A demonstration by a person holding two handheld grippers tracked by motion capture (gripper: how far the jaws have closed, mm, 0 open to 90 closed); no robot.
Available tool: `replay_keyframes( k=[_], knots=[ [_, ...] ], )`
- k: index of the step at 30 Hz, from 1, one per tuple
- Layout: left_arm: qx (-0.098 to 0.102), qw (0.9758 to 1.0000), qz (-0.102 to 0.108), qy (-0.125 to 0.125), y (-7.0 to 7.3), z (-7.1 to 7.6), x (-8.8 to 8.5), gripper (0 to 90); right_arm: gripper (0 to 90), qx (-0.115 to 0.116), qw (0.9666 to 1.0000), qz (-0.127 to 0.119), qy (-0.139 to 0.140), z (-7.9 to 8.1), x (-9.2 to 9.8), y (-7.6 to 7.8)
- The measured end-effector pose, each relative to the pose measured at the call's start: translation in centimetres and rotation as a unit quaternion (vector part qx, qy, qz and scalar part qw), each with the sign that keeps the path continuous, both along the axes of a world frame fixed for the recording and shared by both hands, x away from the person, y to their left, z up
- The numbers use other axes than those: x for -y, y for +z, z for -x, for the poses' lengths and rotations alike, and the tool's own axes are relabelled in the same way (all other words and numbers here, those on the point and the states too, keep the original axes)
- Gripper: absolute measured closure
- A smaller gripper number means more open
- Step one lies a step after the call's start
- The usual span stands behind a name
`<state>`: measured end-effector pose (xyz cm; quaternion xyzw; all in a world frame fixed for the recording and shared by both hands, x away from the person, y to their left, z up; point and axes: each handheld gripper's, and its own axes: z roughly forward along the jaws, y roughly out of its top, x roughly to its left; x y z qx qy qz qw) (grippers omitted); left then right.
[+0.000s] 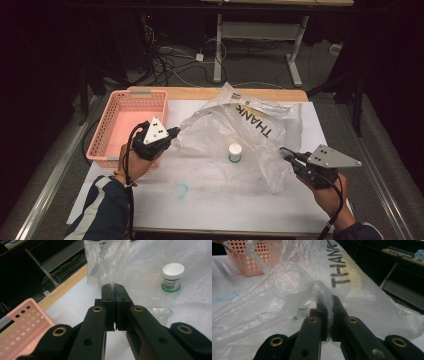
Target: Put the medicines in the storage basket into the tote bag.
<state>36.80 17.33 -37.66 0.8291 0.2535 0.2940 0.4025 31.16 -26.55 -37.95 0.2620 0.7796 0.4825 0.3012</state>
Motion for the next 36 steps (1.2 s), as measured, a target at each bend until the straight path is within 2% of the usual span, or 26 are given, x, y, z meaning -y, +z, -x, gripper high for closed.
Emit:
replay_keyframes(
  k=[6,10,16,26,31,33,36],
  knots=[
    [0.020,0.9995,0.023,-0.008,1.2,0.9,-0.3,86.0,89.2,0.030,0.9994,-0.015,-0.002,0.6,0.3,1.8],
    [0.029,0.9987,0.040,-0.016,1.9,1.6,-0.5,86.0,89.2,0.043,0.9988,-0.023,0.000,1.0,0.3,2.7],
    [0.036,0.9979,0.049,-0.024,2.4,2.3,-0.8,86.0,89.2,0.052,0.9984,-0.019,0.009,1.1,-0.4,3.2],
    [0.056,0.9937,0.078,-0.057,4.2,3.3,0.1,86.0,89.2,0.073,0.9966,-0.014,0.036,1.5,-2.4,4.7],
    [0.065,0.9911,0.082,-0.082,4.5,2.9,1.1,86.0,89.2,0.080,0.9958,-0.008,0.044,0.9,-3.5,5.2],
    [0.067,0.9899,0.087,-0.090,4.3,2.3,1.8,86.0,89.2,0.084,0.9955,-0.004,0.044,0.4,-3.9,5.3],
    [0.065,0.9876,0.104,-0.098,4.0,1.0,2.8,86.0,89.2,0.084,0.9958,-0.003,0.037,-0.8,-4.3,5.4]
  ],
)
